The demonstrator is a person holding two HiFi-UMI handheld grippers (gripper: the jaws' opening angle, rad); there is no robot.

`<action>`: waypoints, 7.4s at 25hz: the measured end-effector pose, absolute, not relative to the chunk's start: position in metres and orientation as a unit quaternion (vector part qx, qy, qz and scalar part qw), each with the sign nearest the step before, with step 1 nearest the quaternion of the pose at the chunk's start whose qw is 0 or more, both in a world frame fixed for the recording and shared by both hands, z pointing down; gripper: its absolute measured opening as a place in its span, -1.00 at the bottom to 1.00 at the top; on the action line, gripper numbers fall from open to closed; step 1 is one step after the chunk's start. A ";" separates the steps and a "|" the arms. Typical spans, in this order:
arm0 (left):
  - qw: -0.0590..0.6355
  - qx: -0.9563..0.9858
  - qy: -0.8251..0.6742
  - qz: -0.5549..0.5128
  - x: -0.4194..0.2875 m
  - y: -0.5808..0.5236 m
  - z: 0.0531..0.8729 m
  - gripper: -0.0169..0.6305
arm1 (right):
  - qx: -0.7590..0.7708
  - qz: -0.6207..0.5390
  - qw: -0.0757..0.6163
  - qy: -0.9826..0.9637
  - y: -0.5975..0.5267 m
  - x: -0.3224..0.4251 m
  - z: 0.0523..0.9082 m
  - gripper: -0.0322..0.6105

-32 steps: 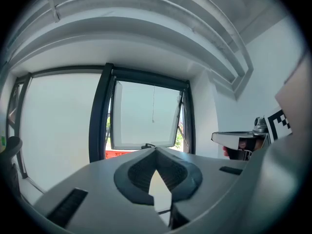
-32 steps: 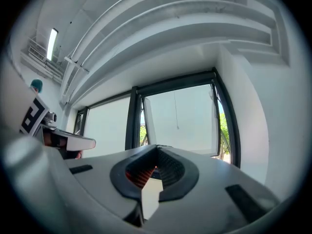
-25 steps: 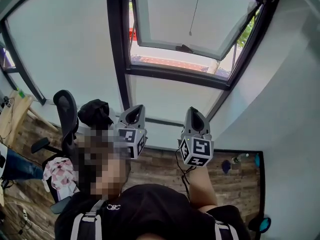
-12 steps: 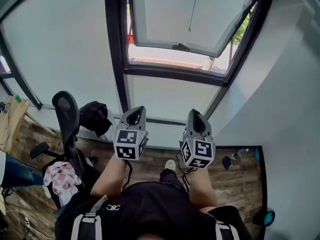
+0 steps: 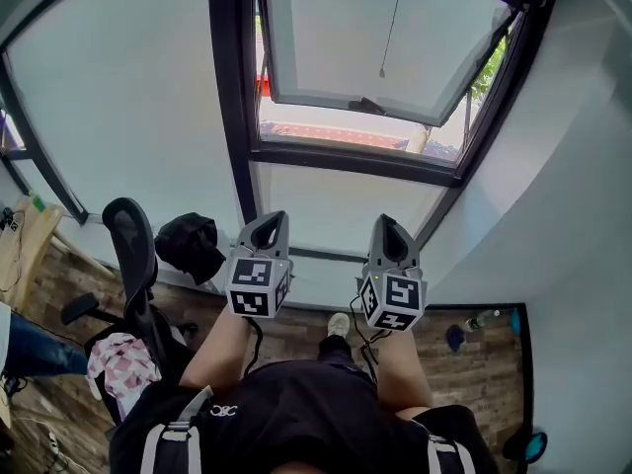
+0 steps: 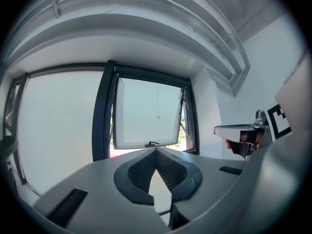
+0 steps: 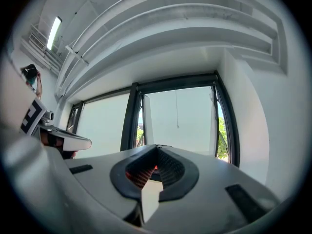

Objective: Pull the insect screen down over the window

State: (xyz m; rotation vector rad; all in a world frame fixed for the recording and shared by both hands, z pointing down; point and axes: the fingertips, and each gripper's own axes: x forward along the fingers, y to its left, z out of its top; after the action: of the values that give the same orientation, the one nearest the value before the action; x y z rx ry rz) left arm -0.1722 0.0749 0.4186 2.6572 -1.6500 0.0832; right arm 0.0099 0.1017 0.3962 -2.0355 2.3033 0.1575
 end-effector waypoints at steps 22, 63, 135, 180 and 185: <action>0.016 0.838 -0.543 0.041 -0.065 -0.186 0.412 -0.91 | -0.628 0.044 0.023 0.777 -0.166 0.101 0.386 -0.89; -0.144 0.799 -0.567 0.138 -0.022 -0.408 0.381 -0.91 | -0.640 0.188 -0.101 0.738 -0.372 0.182 0.363 -0.89; -0.553 0.559 -0.486 0.382 -0.137 -0.444 -0.034 -0.48 | -0.637 0.432 -0.424 0.477 -0.364 0.326 -0.052 -0.46; -0.486 0.621 -0.344 0.510 -0.139 -0.426 0.092 -0.87 | -0.495 0.314 -0.623 0.518 -0.360 0.321 0.078 -0.83; -0.491 0.623 -0.341 0.504 -0.134 -0.425 0.117 -0.87 | -0.502 0.320 -0.624 0.506 -0.349 0.325 0.102 -0.83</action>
State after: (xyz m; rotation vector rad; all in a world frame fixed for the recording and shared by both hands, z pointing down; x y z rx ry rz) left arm -0.1345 -0.4248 0.1173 2.9825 -1.6321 2.4122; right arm 0.3250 -0.3491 0.1019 -2.8832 2.9077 1.8406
